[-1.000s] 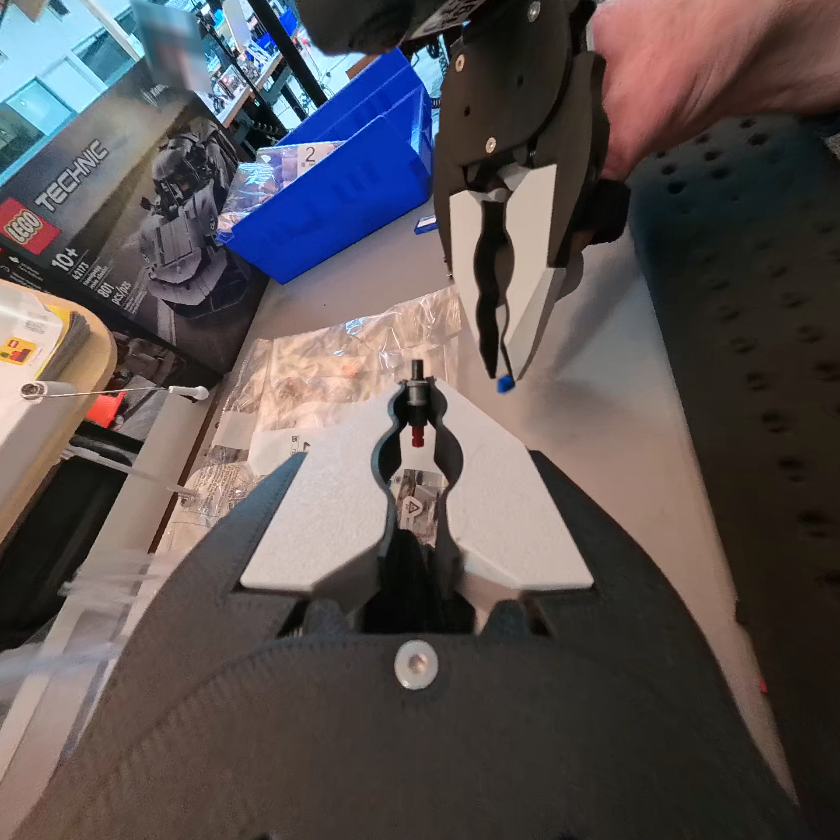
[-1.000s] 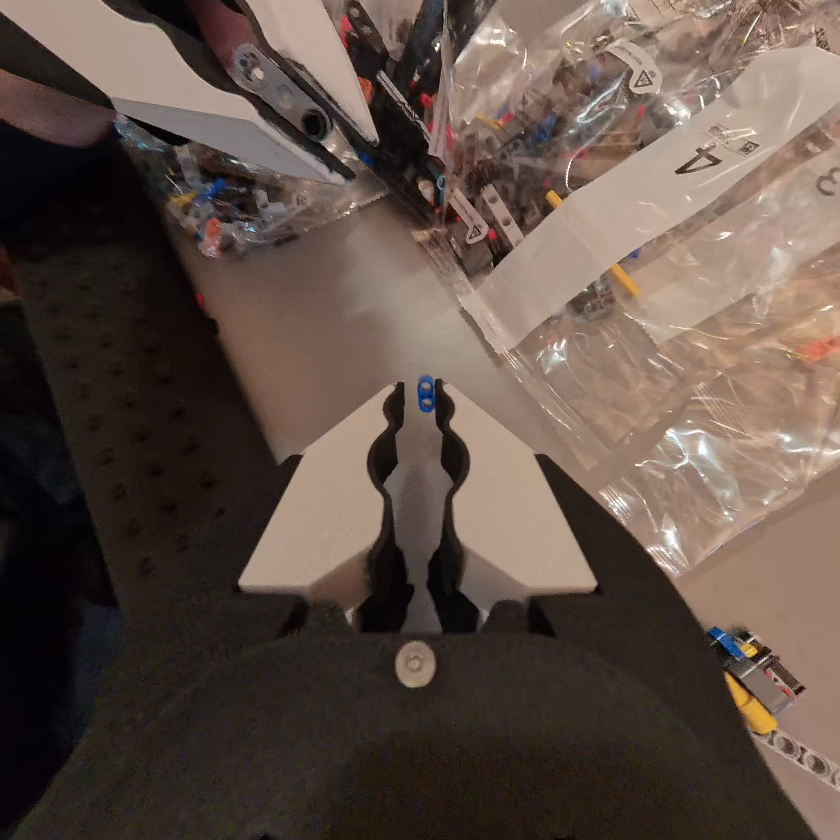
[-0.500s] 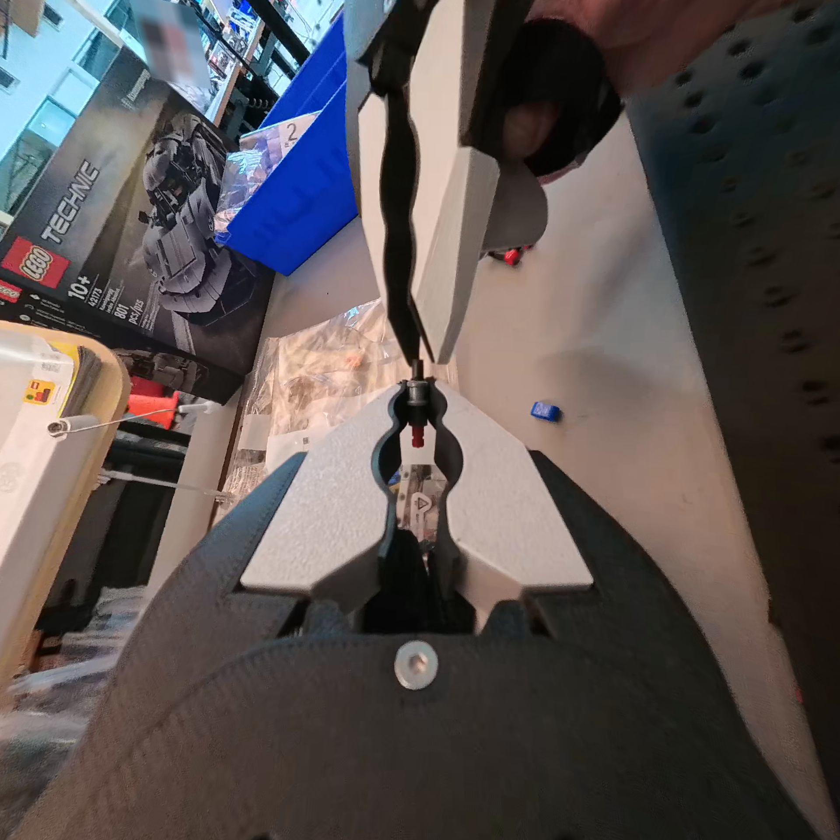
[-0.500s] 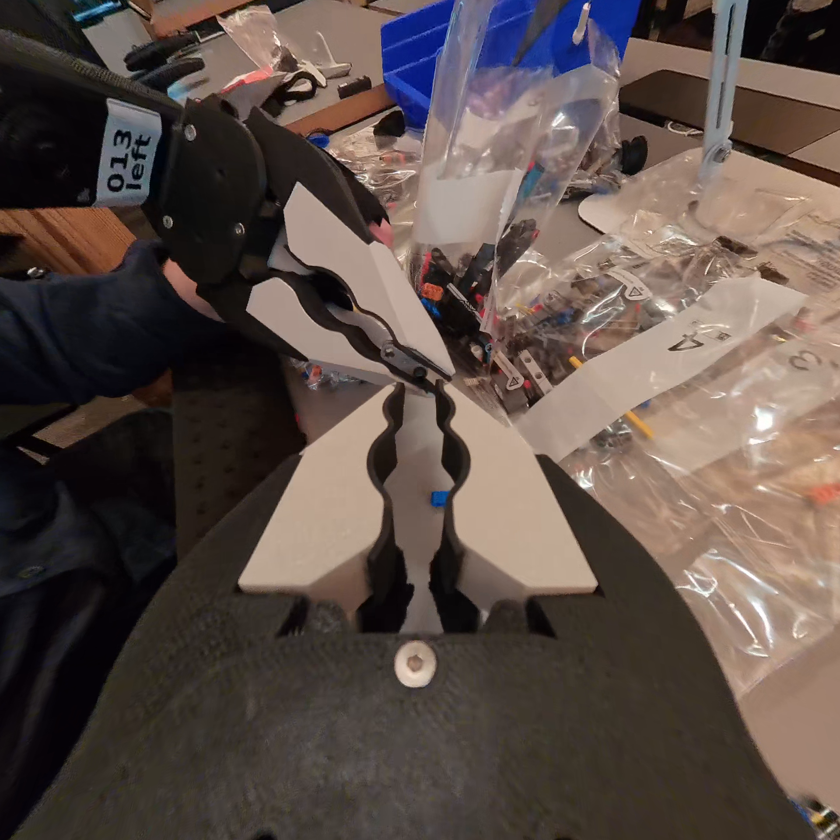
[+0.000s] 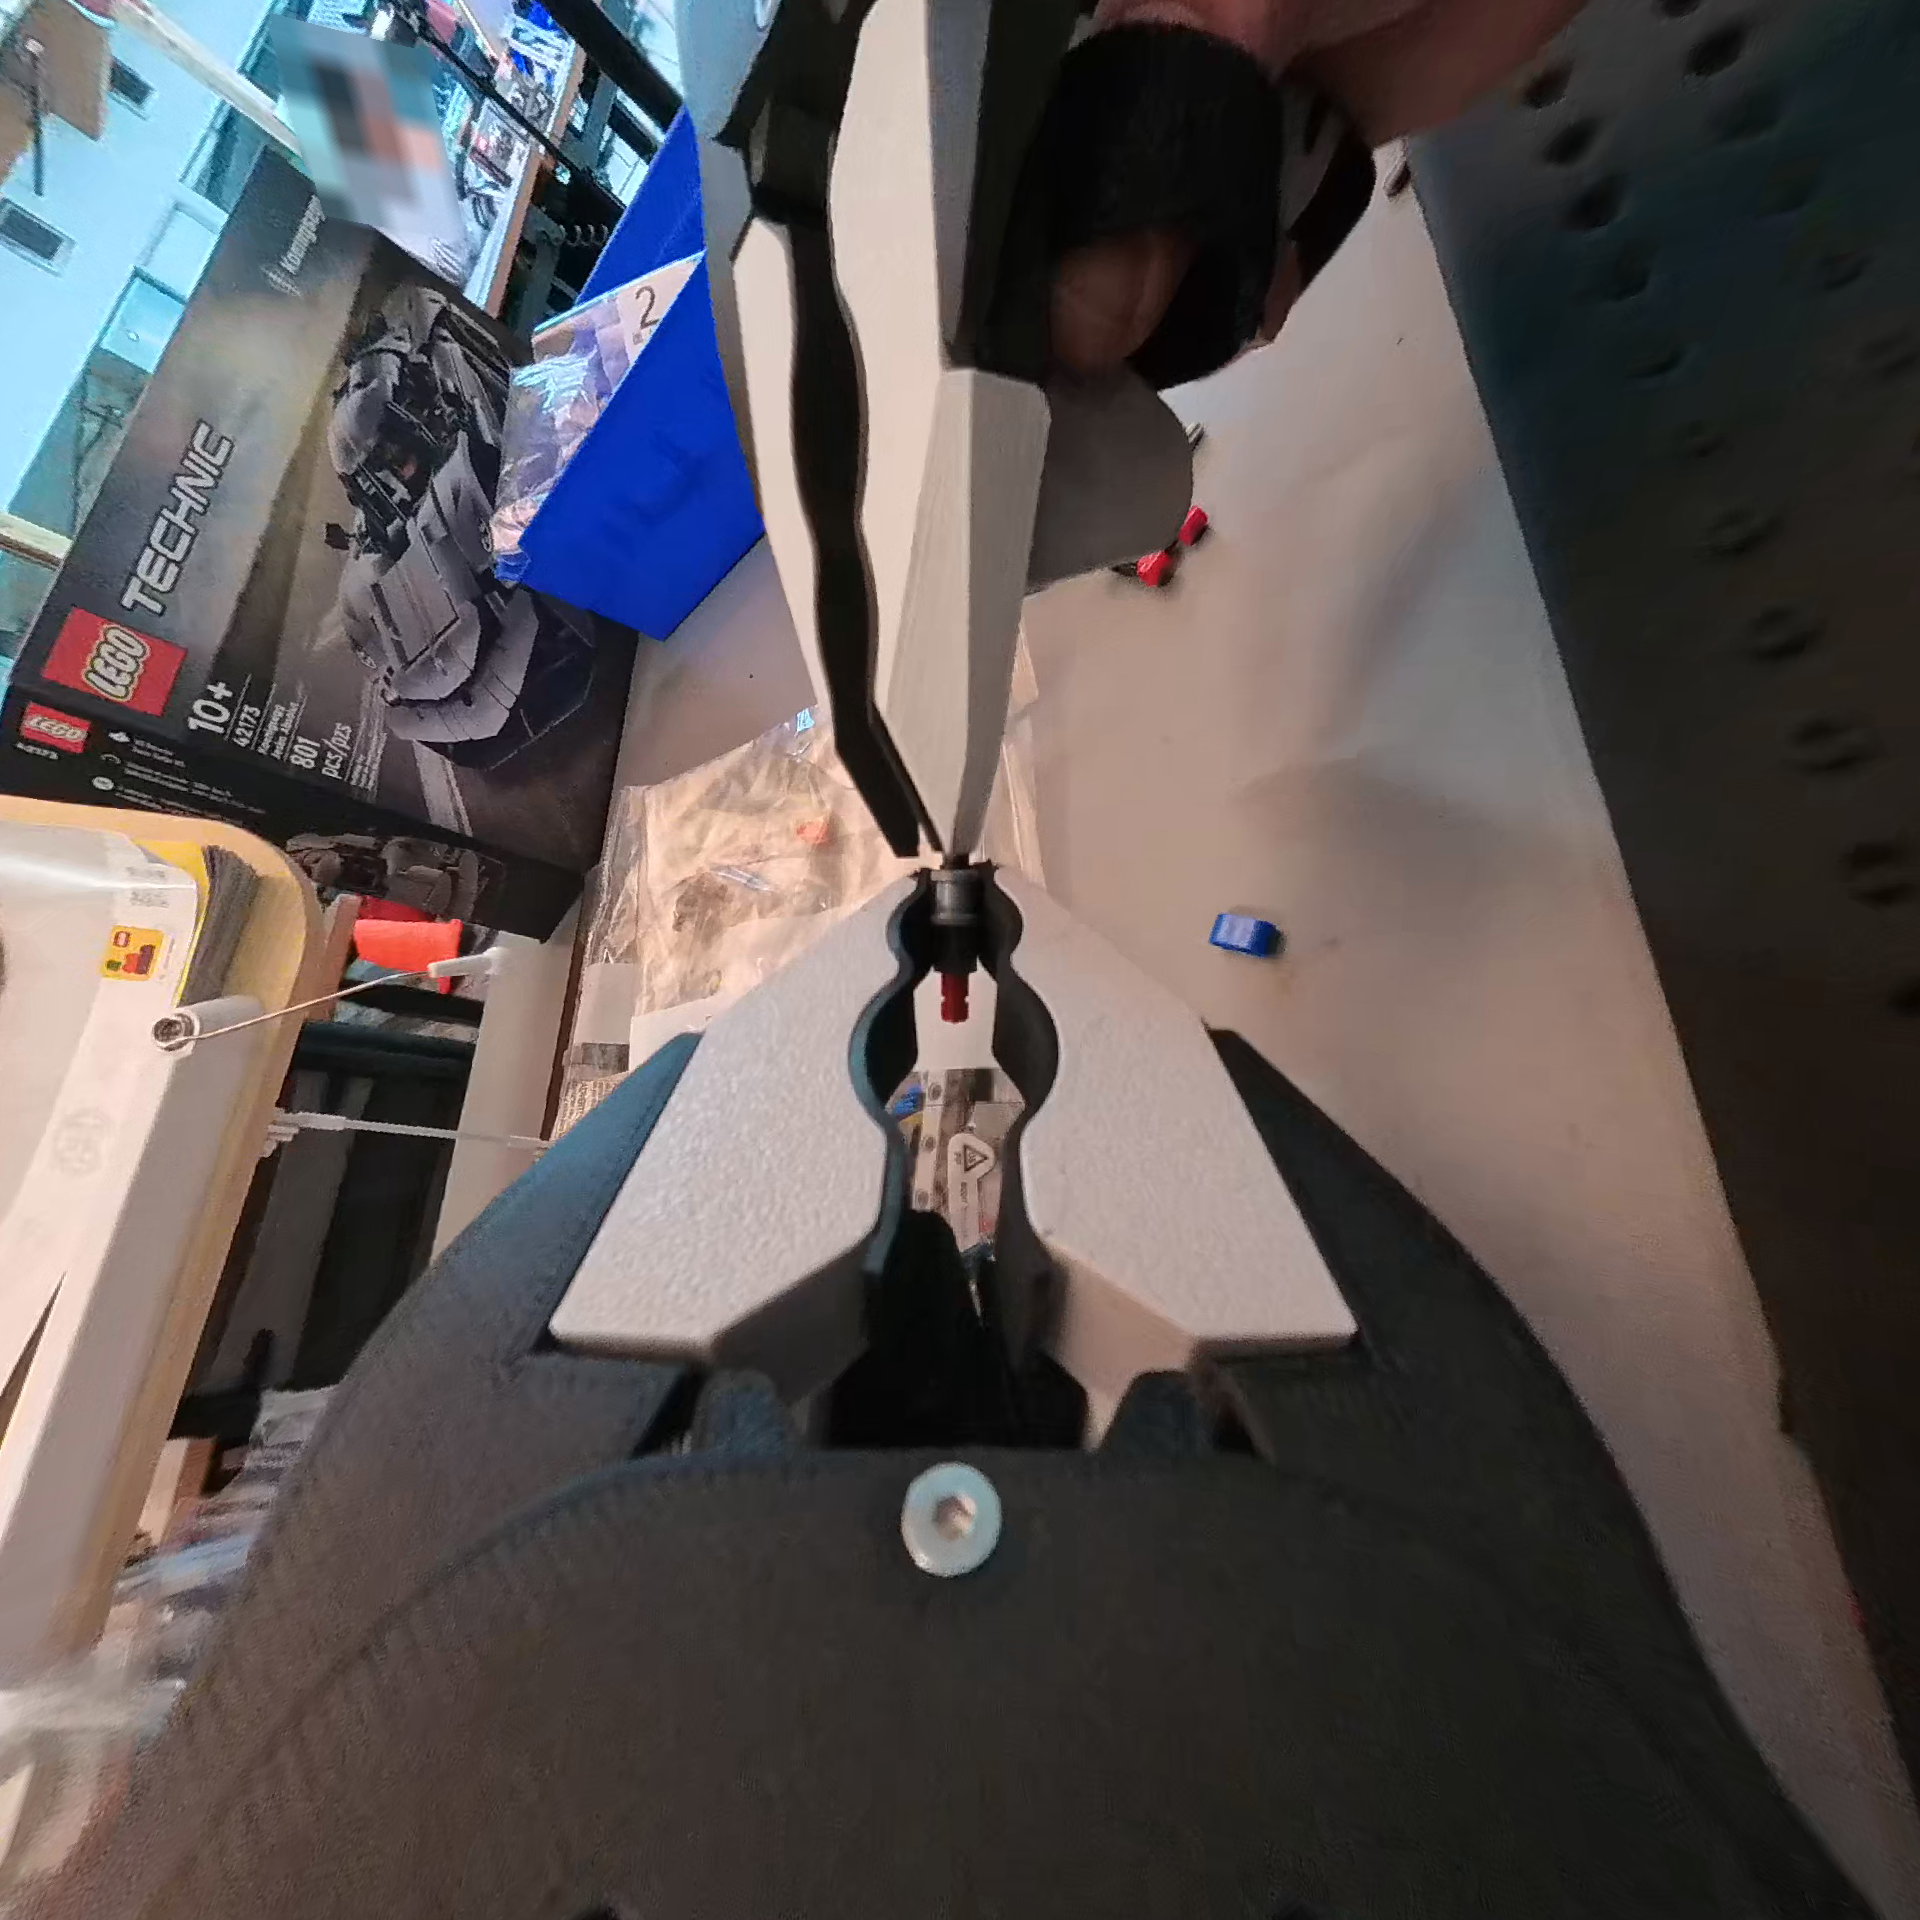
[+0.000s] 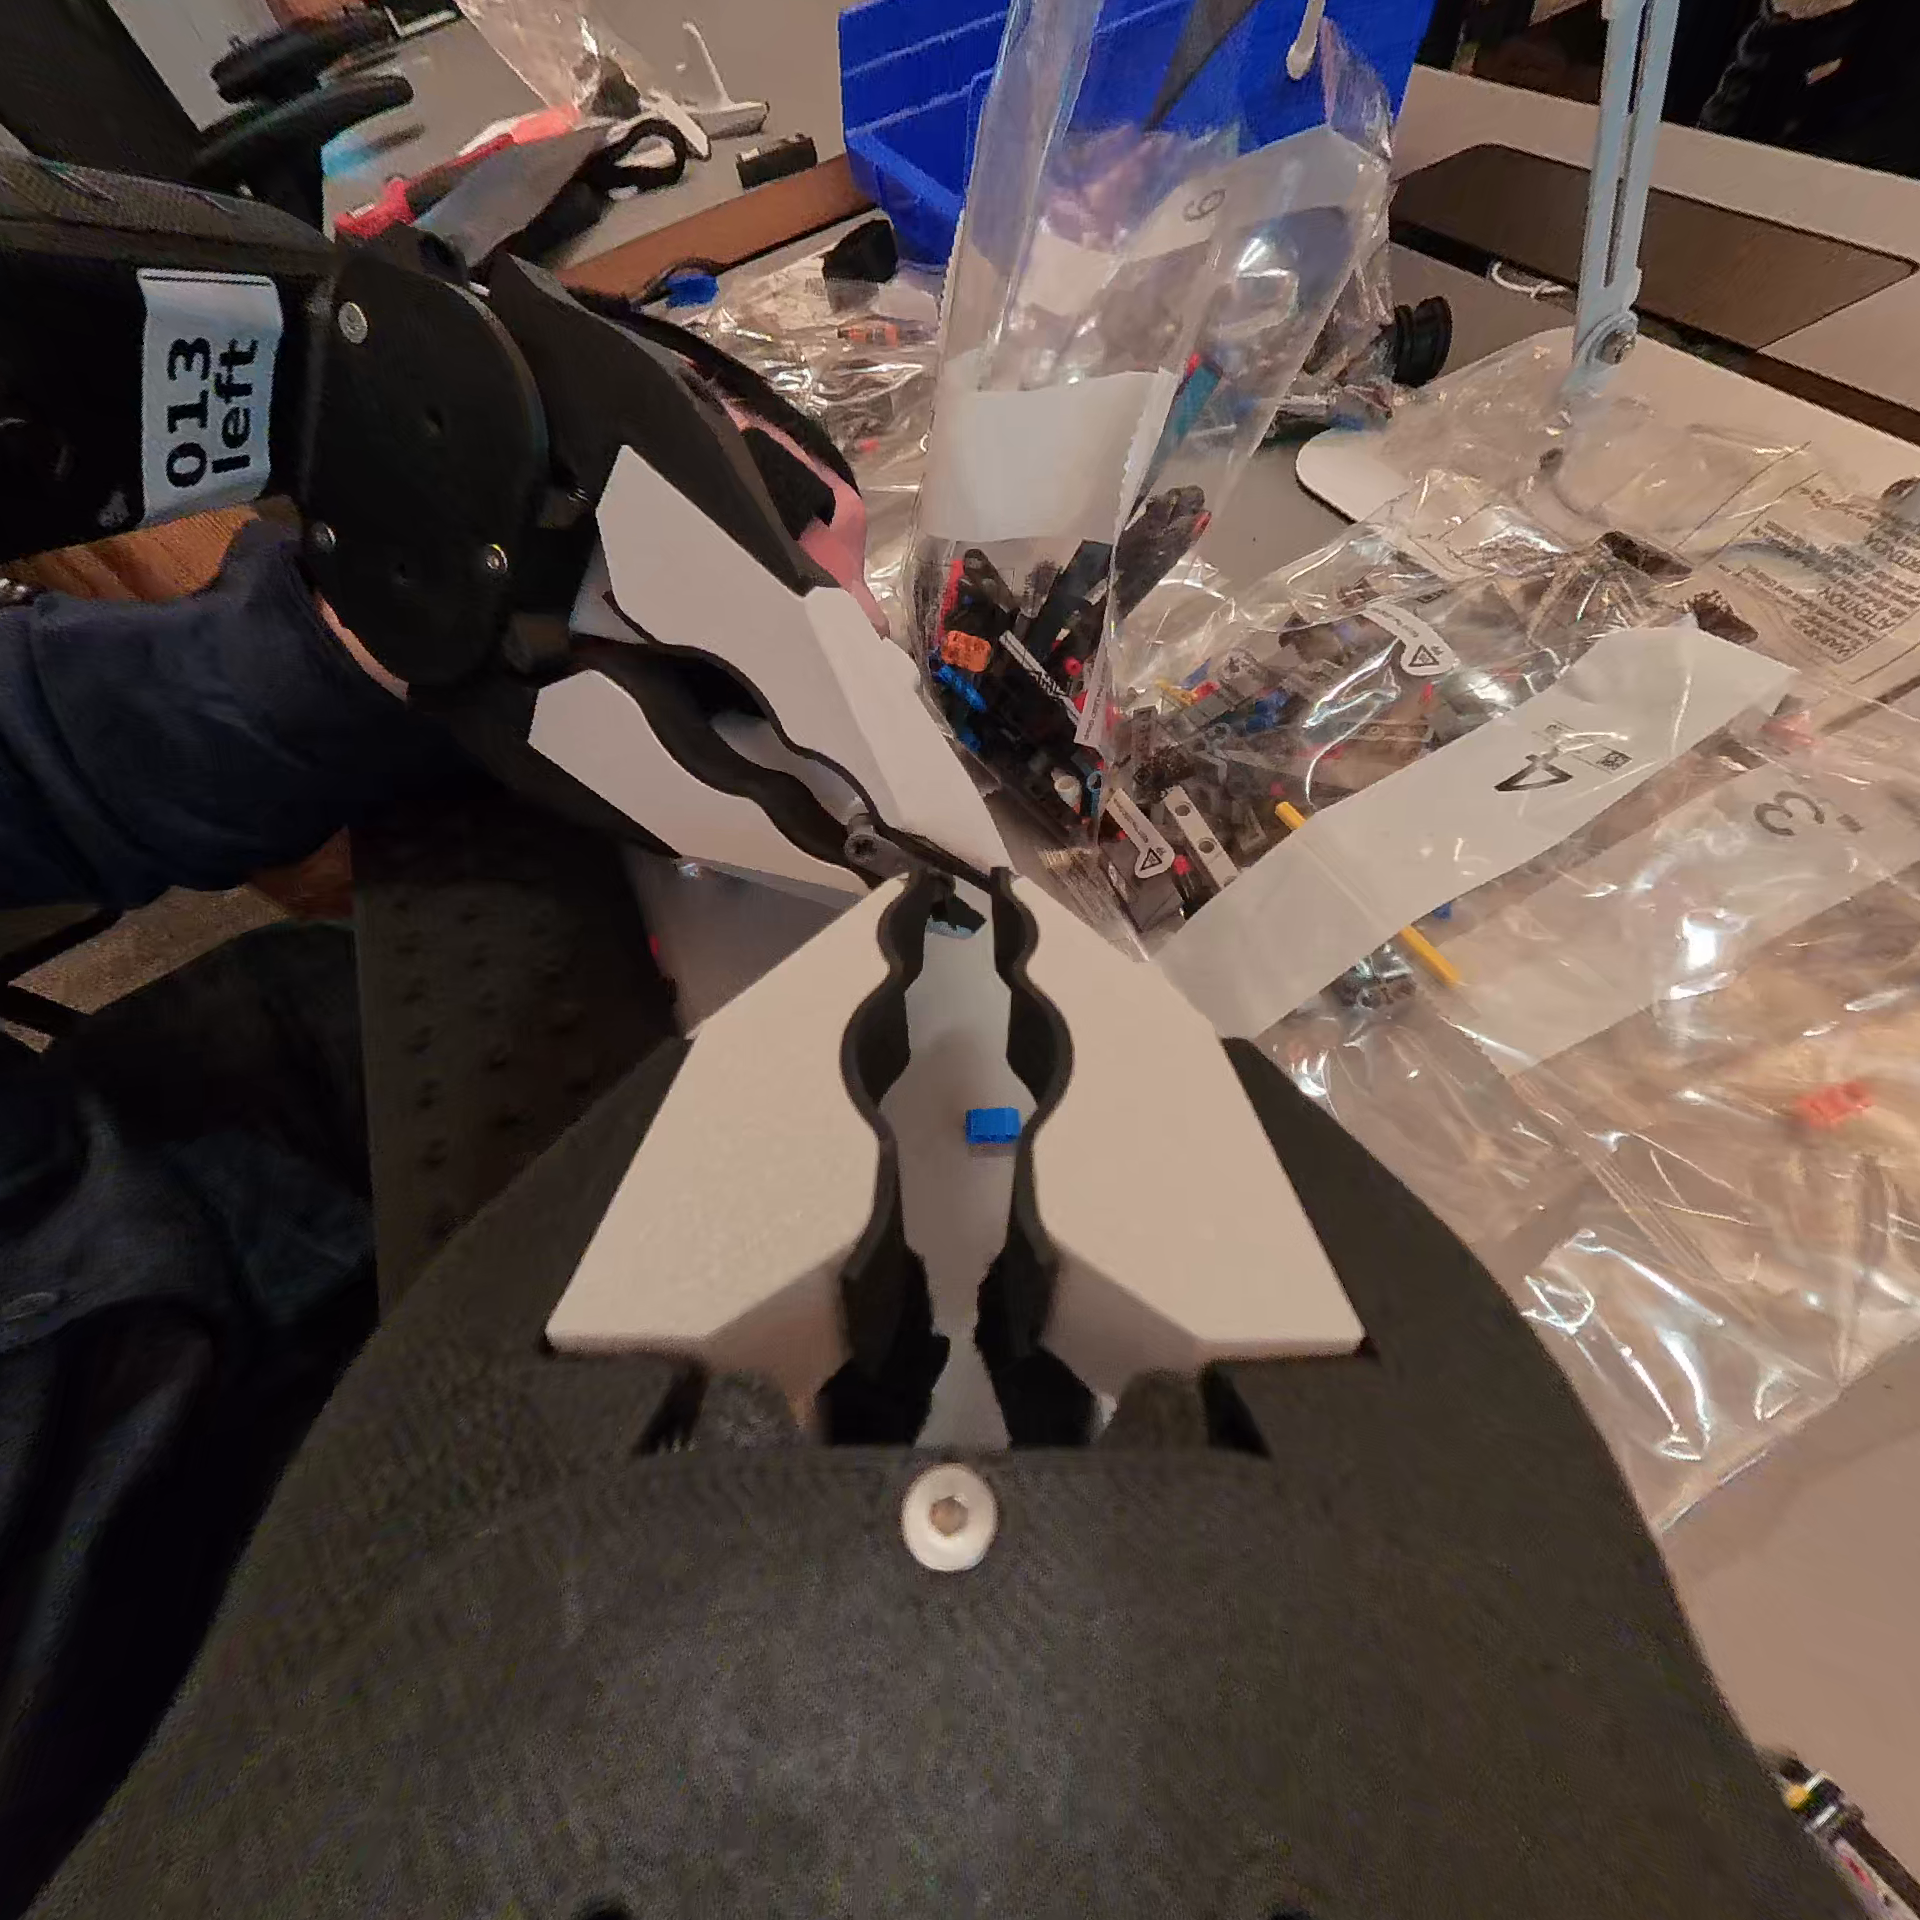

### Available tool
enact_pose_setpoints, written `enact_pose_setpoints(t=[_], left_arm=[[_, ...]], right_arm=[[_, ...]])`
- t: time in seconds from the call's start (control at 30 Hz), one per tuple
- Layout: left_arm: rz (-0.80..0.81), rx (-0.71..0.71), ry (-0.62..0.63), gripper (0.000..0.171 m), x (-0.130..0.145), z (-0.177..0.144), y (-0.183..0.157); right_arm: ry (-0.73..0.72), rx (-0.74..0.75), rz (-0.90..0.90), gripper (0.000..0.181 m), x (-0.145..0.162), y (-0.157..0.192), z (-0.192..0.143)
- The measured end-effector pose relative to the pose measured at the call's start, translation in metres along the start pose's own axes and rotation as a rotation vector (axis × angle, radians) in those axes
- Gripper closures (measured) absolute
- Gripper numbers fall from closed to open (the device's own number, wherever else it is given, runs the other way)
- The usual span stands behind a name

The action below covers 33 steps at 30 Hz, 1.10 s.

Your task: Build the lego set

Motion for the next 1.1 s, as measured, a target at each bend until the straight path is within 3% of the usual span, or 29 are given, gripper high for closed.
enact_pose_setpoints(t=[0.53,1.1], left_arm=[[0.072,-0.051,0.023,0.165,-0.0032,0.0004,-0.0028],[0.120,-0.097,0.035,0.165,-0.0054,0.0001,-0.0044]], right_arm=[[-0.055,-0.055,0.068,0.176,0.0032,0.0017,0.0001],[-0.071,-0.009,0.067,0.179,0.0063,0.0039,0.0001]])
Point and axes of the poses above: each gripper's, where its closed fingertips meet, z out along the fingers, x out of its underside, y = z × x across the jaws, the point moved 9 cm from there along -z, back along the fingers, and after that the axes turned 11 degrees about -z, right-handed, at the moved point
